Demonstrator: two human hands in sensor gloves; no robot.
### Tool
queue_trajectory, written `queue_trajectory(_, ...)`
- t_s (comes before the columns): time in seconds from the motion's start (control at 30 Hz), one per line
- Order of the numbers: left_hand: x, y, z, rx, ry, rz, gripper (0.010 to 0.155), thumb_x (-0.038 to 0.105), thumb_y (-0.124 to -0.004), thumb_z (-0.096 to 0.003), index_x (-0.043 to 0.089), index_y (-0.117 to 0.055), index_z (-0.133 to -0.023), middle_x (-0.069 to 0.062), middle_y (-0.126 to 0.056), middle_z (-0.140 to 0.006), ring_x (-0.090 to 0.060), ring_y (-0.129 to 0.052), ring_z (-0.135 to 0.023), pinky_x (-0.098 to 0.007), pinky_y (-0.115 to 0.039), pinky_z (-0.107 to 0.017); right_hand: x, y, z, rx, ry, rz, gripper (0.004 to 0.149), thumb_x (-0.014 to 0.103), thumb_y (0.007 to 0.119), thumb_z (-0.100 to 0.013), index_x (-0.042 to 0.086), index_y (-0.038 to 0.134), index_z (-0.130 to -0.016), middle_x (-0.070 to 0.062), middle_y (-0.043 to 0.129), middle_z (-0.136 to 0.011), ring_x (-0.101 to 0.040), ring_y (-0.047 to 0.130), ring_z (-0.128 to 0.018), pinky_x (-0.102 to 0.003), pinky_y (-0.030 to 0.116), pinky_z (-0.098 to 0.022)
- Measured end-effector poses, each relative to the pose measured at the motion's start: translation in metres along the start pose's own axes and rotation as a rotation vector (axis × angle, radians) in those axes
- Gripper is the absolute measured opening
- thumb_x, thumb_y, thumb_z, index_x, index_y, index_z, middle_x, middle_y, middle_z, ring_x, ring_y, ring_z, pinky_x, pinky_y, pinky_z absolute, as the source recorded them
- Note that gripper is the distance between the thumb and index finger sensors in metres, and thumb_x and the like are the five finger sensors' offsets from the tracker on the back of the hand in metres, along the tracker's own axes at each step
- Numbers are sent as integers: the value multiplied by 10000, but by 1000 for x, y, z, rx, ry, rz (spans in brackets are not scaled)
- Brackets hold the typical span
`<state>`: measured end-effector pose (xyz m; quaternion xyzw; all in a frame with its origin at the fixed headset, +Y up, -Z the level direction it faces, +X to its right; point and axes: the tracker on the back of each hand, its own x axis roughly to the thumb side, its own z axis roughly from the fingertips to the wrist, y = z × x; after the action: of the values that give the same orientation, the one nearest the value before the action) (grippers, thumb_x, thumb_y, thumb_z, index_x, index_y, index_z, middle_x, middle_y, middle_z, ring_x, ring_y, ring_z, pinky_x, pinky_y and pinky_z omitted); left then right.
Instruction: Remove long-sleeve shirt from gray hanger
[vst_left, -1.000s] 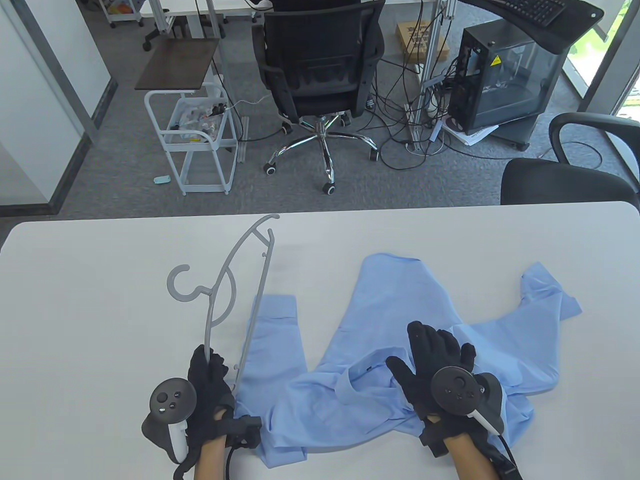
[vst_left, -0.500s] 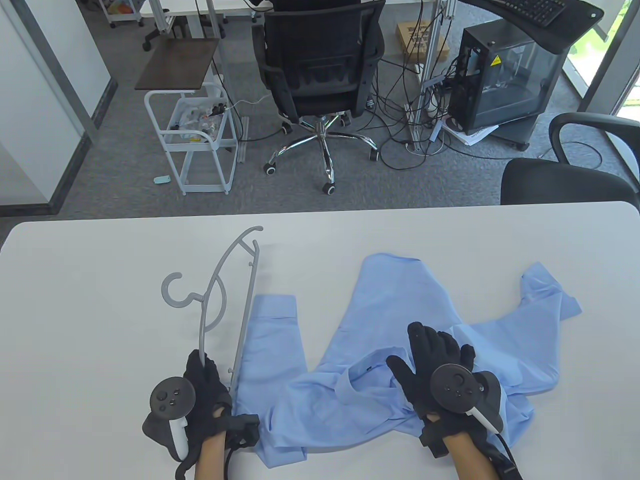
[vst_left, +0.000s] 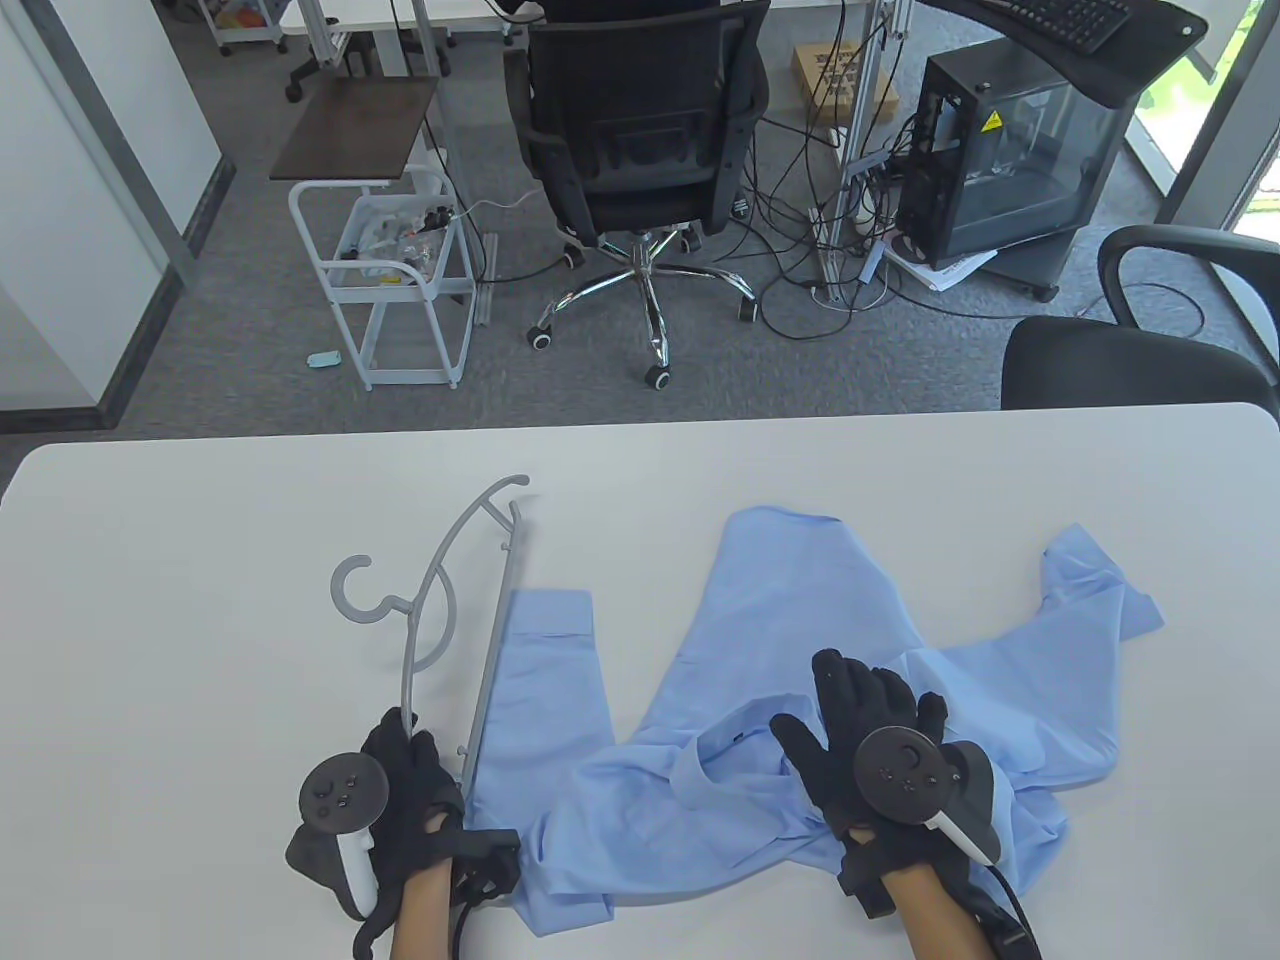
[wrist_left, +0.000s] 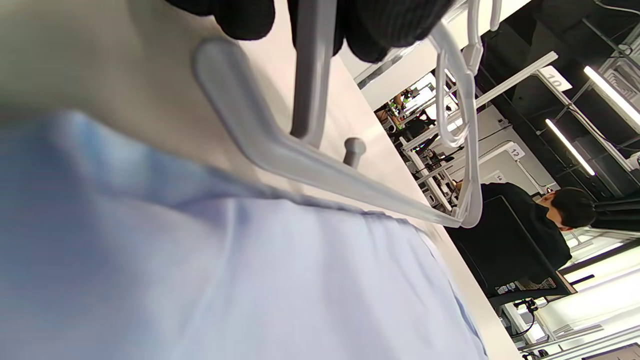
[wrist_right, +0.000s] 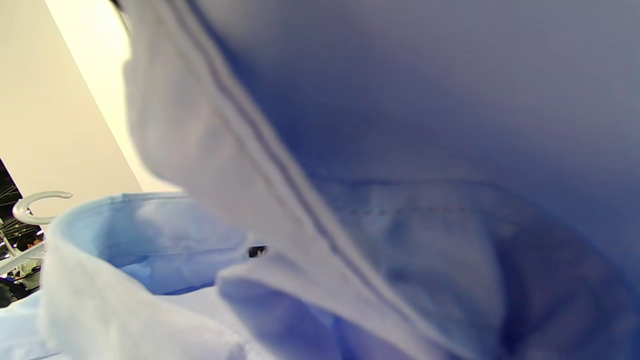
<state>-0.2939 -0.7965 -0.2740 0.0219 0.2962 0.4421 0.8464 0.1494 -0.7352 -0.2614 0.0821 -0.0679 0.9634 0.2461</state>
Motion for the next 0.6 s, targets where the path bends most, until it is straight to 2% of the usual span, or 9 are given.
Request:
queue_trajectory(0.43, -5, 0, -3, 19, 39, -29, 557, 360, -669, -547, 255, -566, -1084, -82, -479, -1159, -458, -432, -1109, -568, -404, -777, 1, 3, -2, 31, -3, -8, 814, 611, 623, -629, 59, 423, -1193, -315, 530, -1146, -691, 454, -1004, -882, 232, -578)
queue_trajectory(0.53, -6, 1, -4, 22, 53, -45, 556, 363, -667, -547, 260, -565, -1085, -86, -448, -1167, -455, -377, -1116, -566, -367, -778, 1, 2, -2, 20, -4, -16, 813, 609, 625, -627, 59, 426, -1192, -315, 531, -1145, -690, 453, -1004, -881, 231, -579)
queue_trajectory(0.6, -9, 1, -4, 22, 79, -47, 558, 364, -664, -548, 265, -558, -1086, -112, -374, -1179, -492, -277, -1107, -585, -309, -765, 0, 3, -2, 22, -3, -16, 812, 608, 624, -629, 58, 425, -1192, -312, 531, -1146, -691, 455, -1003, -881, 231, -579)
